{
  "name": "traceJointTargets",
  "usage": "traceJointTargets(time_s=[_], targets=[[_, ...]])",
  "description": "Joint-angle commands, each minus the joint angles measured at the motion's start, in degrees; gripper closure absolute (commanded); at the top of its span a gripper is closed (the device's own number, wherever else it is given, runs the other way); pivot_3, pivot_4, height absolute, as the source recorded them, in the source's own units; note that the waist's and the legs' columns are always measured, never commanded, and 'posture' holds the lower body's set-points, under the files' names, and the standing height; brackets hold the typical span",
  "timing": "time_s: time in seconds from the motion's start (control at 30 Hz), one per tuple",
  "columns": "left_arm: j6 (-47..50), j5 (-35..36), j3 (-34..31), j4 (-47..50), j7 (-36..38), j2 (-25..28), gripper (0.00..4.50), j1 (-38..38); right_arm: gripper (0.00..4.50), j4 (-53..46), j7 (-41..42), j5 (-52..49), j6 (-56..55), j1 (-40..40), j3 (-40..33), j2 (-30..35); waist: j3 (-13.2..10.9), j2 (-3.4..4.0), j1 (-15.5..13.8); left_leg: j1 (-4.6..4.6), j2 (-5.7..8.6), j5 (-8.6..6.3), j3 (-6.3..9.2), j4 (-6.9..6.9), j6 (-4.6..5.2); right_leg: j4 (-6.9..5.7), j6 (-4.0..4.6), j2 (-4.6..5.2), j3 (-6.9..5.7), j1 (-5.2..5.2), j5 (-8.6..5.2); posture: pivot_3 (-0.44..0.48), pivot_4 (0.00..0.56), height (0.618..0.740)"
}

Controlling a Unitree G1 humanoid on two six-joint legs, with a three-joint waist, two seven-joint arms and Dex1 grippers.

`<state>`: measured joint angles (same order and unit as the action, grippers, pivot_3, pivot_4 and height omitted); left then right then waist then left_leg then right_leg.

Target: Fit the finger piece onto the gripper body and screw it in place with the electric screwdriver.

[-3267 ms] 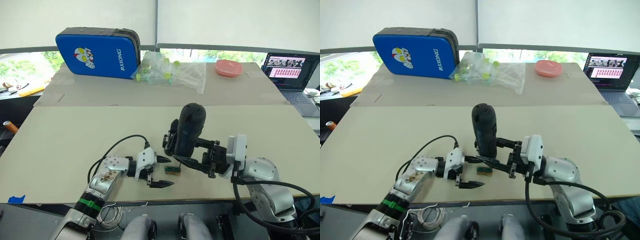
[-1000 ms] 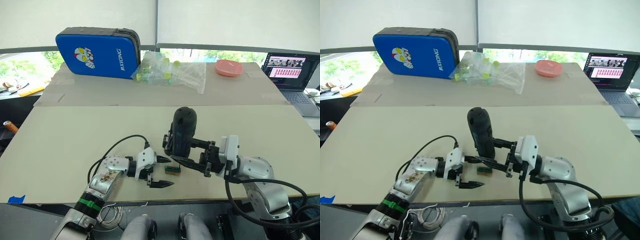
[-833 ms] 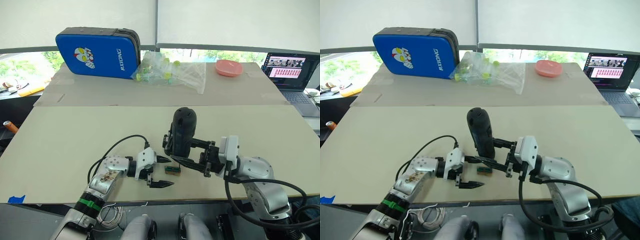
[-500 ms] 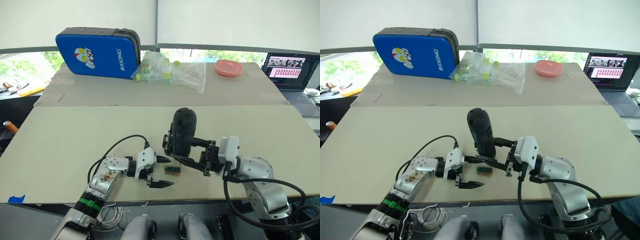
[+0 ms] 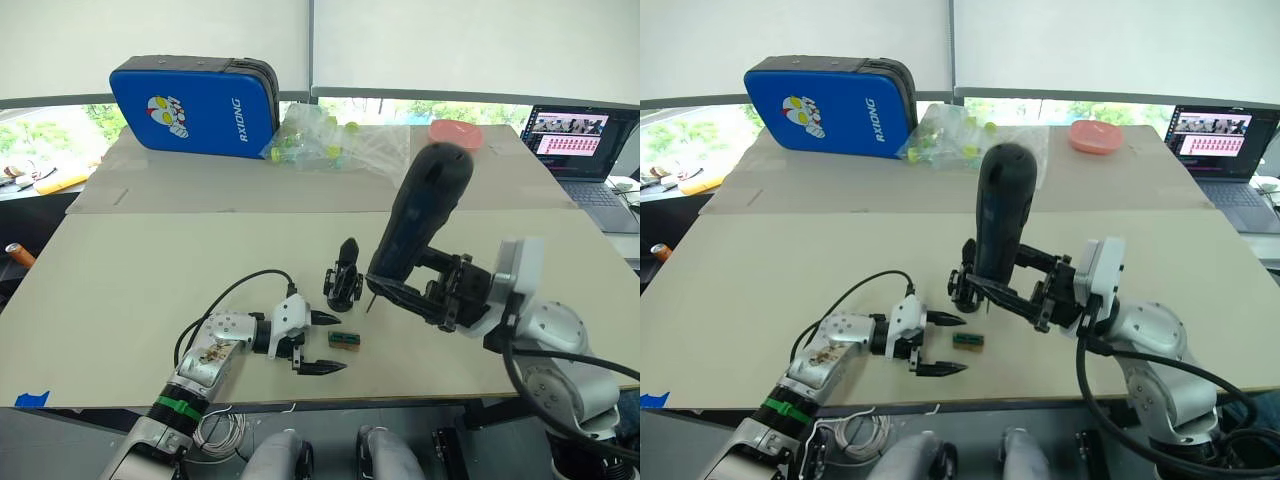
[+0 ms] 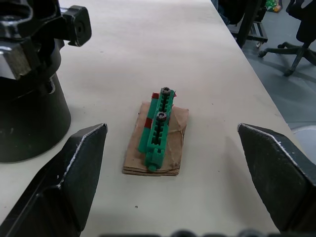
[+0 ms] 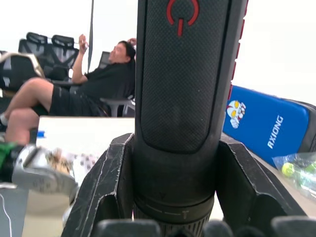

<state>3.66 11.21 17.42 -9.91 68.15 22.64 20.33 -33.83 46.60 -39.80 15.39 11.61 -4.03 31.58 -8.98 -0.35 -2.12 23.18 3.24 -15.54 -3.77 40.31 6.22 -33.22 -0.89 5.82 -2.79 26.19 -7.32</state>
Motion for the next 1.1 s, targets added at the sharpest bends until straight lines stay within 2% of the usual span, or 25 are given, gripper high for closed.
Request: traceJointTargets(time_s=[0.03,0.23,0.73,1.1], targets=[[0.1,-0.4,-0.8,-2.3,-0.3,0.7,0.0,0.6,2.62,-3.6,-1.4,-3.5,2.9,2.9,0.2,0.6,0.0,0.0,0.0,0.02,0.0,0.0,0.0,0.0,0.0,0.0,0.01,0.0,-0.01,0.0,0.0,0.0,0.15,0.74],[0.8,-0.2,-0.3,-1.8,-0.1,0.5,0.0,1.1,2.62,-2.6,-1.4,-2.0,4.3,4.7,2.7,0.1,0.0,0.0,0.0,0.07,0.01,0.0,-0.01,0.0,0.01,0.03,0.01,0.02,-0.01,-0.01,0.01,0.0,0.15,0.74],[2.5,-0.2,0.8,1.6,0.2,1.0,0.0,-0.6,2.62,0.5,4.8,4.8,-1.9,-0.1,4.2,-0.6,0.0,0.0,0.0,0.14,0.01,0.0,-0.01,-0.01,0.01,0.03,0.01,-0.01,-0.02,-0.02,0.0,0.0,0.15,0.74],[3.3,-0.6,1.3,3.0,0.0,1.0,0.0,-1.6,2.62,1.7,5.4,8.3,-4.4,-1.5,5.3,-2.0,0.0,0.0,0.0,0.13,0.02,-0.01,-0.01,-0.01,0.02,0.04,0.01,0.0,-0.02,0.0,-0.01,0.0,0.15,0.74]])
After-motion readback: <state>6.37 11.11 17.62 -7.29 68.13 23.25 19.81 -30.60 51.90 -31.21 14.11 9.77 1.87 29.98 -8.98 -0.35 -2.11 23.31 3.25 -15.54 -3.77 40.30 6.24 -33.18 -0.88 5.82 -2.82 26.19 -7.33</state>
